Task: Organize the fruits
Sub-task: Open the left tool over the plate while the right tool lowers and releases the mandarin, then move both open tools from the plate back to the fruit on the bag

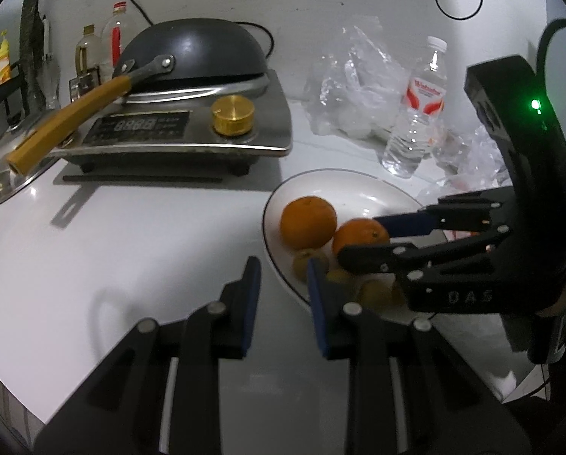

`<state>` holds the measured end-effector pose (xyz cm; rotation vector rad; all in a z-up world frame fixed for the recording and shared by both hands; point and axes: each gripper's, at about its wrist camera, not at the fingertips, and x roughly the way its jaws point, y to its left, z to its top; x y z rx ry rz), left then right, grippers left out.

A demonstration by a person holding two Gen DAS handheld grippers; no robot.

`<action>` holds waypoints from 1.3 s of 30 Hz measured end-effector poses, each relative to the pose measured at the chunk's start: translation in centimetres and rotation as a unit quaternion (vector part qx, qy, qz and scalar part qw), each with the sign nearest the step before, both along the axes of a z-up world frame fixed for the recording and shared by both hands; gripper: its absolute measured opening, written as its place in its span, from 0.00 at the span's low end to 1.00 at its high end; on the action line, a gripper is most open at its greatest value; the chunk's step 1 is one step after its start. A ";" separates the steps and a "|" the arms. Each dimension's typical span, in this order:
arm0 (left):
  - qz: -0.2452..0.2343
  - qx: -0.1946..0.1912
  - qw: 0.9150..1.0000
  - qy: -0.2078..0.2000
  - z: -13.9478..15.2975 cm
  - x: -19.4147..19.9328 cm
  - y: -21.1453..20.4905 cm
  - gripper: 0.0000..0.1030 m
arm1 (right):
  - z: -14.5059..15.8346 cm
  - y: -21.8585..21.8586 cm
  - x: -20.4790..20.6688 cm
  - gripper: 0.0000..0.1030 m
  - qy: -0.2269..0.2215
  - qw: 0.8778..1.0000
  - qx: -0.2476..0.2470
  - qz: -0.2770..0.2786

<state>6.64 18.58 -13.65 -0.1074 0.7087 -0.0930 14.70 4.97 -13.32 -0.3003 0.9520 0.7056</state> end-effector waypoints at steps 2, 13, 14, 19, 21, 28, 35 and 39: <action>0.000 0.001 1.000 -0.001 0.1 -0.1 -0.1 0.26 | 0.4 -0.3 -0.1 0.49 -0.008 1.000 0.005 -0.003; -0.002 0.009 1.000 -0.007 1.1 -0.5 -1.6 0.26 | 2.3 -2.6 -1.9 0.52 -0.027 0.999 0.015 -0.006; -0.004 0.012 1.000 -0.008 1.2 -0.6 -1.9 0.26 | 2.4 -2.9 -2.0 0.52 -0.029 0.999 0.017 -0.008; -0.014 0.021 1.000 -0.013 1.9 -0.9 -3.4 0.26 | 3.5 -5.1 -2.8 0.52 -0.043 0.998 0.028 -0.021; -0.018 0.024 0.999 -0.014 2.2 -1.0 -4.1 0.26 | 3.8 -6.0 -3.2 0.52 -0.048 0.998 0.031 -0.026; -0.039 0.038 0.998 -0.020 3.1 -1.2 -7.1 0.30 | 4.6 -9.7 -4.6 0.52 -0.058 0.996 0.043 -0.046; -0.059 0.048 0.997 -0.023 3.8 -1.1 -10.3 0.33 | 4.9 -13.7 -5.2 0.52 -0.065 0.994 0.053 -0.074; -0.071 0.051 0.996 -0.024 4.0 -1.0 -12.0 0.44 | 5.0 -15.9 -5.4 0.52 -0.069 0.992 0.058 -0.092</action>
